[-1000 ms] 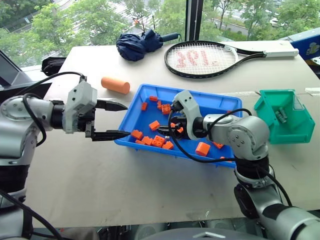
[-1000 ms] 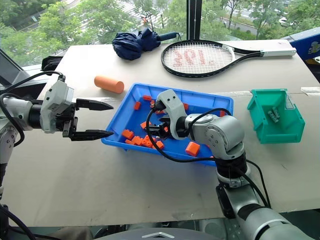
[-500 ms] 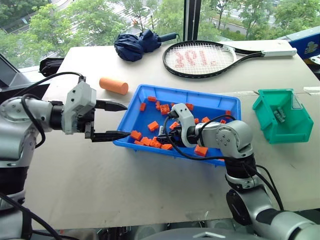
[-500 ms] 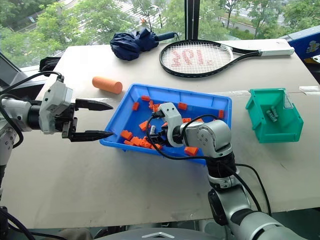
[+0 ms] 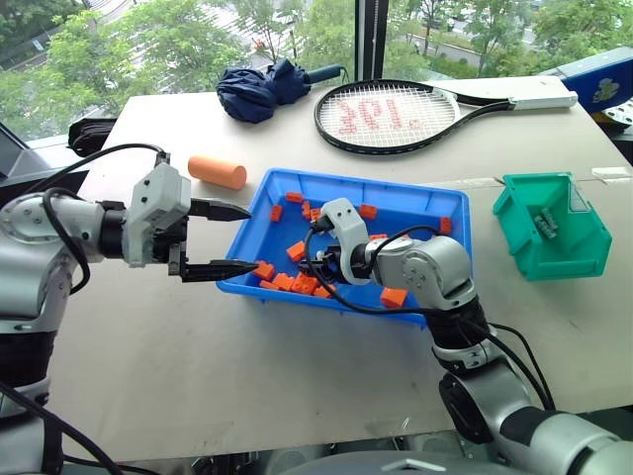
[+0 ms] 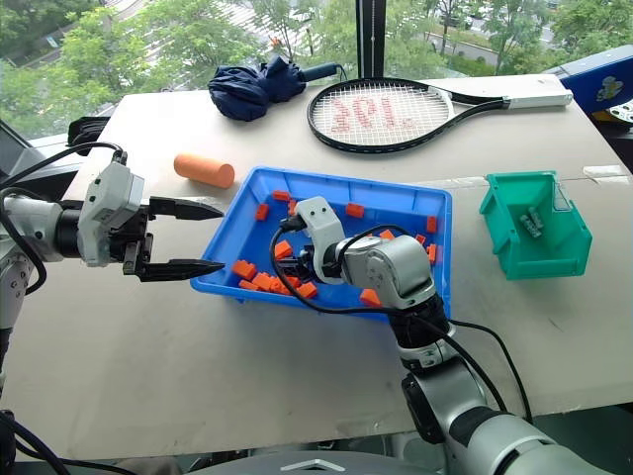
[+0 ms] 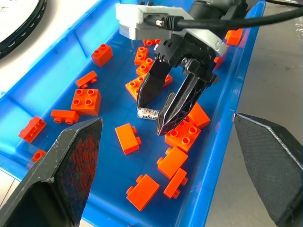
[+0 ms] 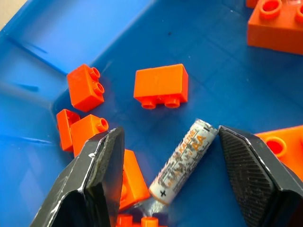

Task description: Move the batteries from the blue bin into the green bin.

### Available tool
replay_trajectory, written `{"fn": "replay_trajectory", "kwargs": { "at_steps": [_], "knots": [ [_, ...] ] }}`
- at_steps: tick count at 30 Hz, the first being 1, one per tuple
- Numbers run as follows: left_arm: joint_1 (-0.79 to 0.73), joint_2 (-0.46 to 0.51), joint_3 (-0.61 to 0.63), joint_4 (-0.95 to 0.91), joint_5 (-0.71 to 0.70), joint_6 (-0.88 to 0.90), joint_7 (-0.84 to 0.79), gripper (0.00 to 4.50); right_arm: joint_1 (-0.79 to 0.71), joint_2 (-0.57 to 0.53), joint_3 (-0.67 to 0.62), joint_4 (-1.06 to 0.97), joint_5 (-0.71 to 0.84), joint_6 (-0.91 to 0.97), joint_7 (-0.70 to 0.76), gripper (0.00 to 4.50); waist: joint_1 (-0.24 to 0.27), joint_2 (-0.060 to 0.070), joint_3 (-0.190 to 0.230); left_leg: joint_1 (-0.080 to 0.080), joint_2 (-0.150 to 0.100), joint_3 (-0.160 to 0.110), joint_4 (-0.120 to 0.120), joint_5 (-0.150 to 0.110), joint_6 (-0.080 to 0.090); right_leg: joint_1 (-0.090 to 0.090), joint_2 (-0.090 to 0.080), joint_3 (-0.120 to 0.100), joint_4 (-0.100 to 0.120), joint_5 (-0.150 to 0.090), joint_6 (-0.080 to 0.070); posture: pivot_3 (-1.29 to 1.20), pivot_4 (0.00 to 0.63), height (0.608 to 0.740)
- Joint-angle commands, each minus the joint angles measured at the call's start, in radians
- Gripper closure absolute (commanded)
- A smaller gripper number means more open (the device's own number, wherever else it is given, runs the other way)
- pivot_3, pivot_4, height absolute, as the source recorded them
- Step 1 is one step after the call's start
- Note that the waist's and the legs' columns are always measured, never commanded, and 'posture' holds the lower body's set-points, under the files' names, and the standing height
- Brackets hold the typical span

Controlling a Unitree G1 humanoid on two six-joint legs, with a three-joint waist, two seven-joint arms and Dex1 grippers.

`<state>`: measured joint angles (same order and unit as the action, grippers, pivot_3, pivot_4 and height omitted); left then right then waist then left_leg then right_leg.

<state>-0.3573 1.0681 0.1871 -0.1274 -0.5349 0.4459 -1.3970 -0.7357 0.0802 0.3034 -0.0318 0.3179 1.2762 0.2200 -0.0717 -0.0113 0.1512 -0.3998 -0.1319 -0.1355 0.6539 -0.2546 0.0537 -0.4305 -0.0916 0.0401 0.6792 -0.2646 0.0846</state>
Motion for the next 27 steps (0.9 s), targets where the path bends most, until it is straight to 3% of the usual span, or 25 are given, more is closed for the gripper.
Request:
{"fn": "replay_trajectory", "kwargs": {
  "at_steps": [1,3,4,5,9,11,14,18,27],
  "knots": [
    [-0.019,0.011,0.021,-0.017,-0.012,-0.009,0.003,0.00,0.002,-0.032,0.079,0.002,-0.034,-0.031,0.021,1.38,0.000,0.000,0.000,0.000,0.000,0.000,0.000,0.000,0.000,0.000,0.000,0.000,0.000,0.000,0.000,0.00,0.150,0.740],
    [-0.024,0.012,0.018,-0.012,-0.011,-0.011,0.000,0.00,0.010,-0.060,0.111,-0.006,-0.043,-0.044,0.037,1.38,0.001,0.000,0.000,0.000,0.000,0.000,0.000,0.000,0.000,0.000,0.000,0.000,0.000,0.000,0.000,0.00,0.150,0.740],
    [-0.026,0.012,0.016,-0.009,-0.010,-0.013,-0.002,0.00,0.013,-0.072,0.125,-0.011,-0.046,-0.048,0.045,1.89,0.001,0.000,0.000,0.000,0.000,0.000,0.000,0.000,0.000,0.000,0.000,0.000,0.000,0.000,0.000,0.00,0.150,0.740],
    [-0.030,0.011,0.012,-0.006,-0.008,-0.014,-0.003,0.00,0.015,-0.088,0.141,-0.018,-0.051,-0.051,0.053,2.09,0.002,0.000,0.000,0.000,0.000,0.000,0.000,0.000,0.000,0.000,0.000,0.000,0.000,0.000,0.000,0.00,0.150,0.740],
    [-0.044,0.004,0.000,0.005,0.000,-0.020,-0.006,0.00,0.018,-0.123,0.182,-0.034,-0.066,-0.062,0.073,3.93,0.002,0.000,0.000,0.000,0.000,0.000,0.000,0.000,0.000,0.000,0.000,0.000,0.000,0.000,0.000,0.00,0.150,0.740],
    [-0.051,0.001,-0.007,0.010,0.002,-0.024,-0.010,0.00,0.017,-0.130,0.188,-0.035,-0.074,-0.069,0.076,4.48,0.002,0.000,-0.001,0.000,0.000,0.000,0.000,0.000,0.000,0.000,0.000,0.000,0.000,0.000,0.000,0.00,0.150,0.740],
    [-0.062,-0.002,-0.016,0.011,-0.002,-0.023,-0.011,0.00,0.011,-0.131,0.166,-0.041,-0.085,-0.088,0.075,4.48,0.002,0.000,-0.001,0.000,0.000,0.000,0.000,0.000,0.000,0.000,0.000,0.000,0.000,0.000,0.000,0.00,0.150,0.740],
    [-0.082,-0.010,-0.027,0.015,-0.015,-0.019,-0.014,0.00,-0.011,-0.104,-0.011,-0.148,-0.012,-0.135,0.101,4.48,0.005,0.000,0.000,0.000,0.000,0.000,0.000,0.000,0.000,0.000,0.000,0.000,0.000,0.000,0.000,0.00,0.150,0.740],
    [-0.188,-0.079,-0.051,0.013,-0.082,0.037,-0.015,0.00,0.044,-0.341,-0.351,-0.498,0.194,-0.068,0.240,4.48,0.013,-0.001,0.000,-0.001,0.000,-0.001,0.000,0.000,0.000,0.000,0.000,-0.001,-0.001,0.000,0.000,0.00,0.150,0.740]
  ]
}}
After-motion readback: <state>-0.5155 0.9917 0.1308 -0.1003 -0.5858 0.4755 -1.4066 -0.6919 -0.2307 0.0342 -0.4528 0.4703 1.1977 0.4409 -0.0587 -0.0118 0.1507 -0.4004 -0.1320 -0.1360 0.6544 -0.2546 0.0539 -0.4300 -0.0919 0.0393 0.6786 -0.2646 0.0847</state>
